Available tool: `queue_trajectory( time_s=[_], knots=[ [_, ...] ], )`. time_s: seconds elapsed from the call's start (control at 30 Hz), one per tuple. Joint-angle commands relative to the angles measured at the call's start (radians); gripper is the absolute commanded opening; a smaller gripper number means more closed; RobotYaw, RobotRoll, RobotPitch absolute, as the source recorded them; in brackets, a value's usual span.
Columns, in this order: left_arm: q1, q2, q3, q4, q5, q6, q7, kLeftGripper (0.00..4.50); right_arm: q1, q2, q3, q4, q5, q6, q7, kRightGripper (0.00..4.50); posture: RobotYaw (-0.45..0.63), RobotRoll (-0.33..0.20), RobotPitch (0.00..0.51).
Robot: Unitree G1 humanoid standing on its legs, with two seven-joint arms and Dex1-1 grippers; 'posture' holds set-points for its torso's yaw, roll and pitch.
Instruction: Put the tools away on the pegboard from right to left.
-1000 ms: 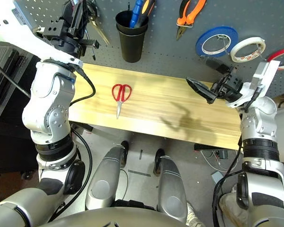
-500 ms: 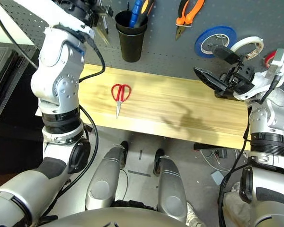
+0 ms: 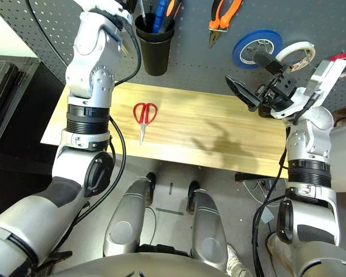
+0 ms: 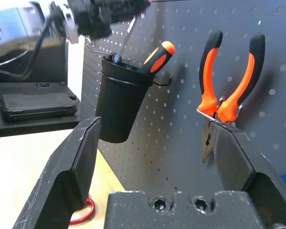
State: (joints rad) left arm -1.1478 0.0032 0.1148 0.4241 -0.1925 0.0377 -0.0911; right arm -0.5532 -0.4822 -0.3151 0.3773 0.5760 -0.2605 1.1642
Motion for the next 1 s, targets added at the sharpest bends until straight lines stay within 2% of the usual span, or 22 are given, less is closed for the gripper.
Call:
queue_trajectory(
  time_s=[0.03, 0.07, 0.3, 0.47, 0.7, 0.83, 1.0],
  knots=[
    [-0.020, -0.012, -0.028, 0.023, 0.011, -0.028, -0.030, 1.57, 0.018, 0.010, 0.009, -0.016, -0.006, -0.011, -0.007, 4.50, 0.19, 0.000, 0.256],
    [-0.016, -0.011, -0.034, 0.024, 0.014, -0.030, -0.037, 1.82, 0.019, 0.012, 0.010, -0.017, -0.006, -0.010, -0.007, 4.50, 0.19, 0.000, 0.257],
    [0.008, -0.006, -0.052, -0.031, 0.011, 0.006, -0.053, 4.48, 0.028, 0.025, 0.023, -0.015, -0.010, -0.018, -0.009, 4.50, 0.20, 0.000, 0.262],
    [0.026, 0.019, -0.058, -0.134, 0.012, 0.066, -0.050, 4.48, 0.031, 0.038, 0.036, -0.015, -0.012, -0.019, -0.012, 4.50, 0.20, 0.000, 0.262],
    [0.117, 0.087, -0.073, -0.450, 0.003, 0.286, -0.033, 4.48, 0.064, 0.053, 0.062, -0.042, -0.017, 0.004, -0.013, 4.50, 0.22, 0.000, 0.269],
    [0.239, 0.104, -0.094, -0.652, -0.005, 0.450, -0.015, 4.48, 0.100, 0.055, 0.094, -0.049, -0.047, 0.010, -0.026, 4.50, 0.24, 0.000, 0.279],
    [0.474, 0.134, -0.119, -0.825, 0.007, 0.587, -0.006, 4.48, 0.150, 0.069, 0.164, -0.047, -0.142, 0.023, -0.090, 4.50, 0.26, 0.000, 0.288]
  ],
)
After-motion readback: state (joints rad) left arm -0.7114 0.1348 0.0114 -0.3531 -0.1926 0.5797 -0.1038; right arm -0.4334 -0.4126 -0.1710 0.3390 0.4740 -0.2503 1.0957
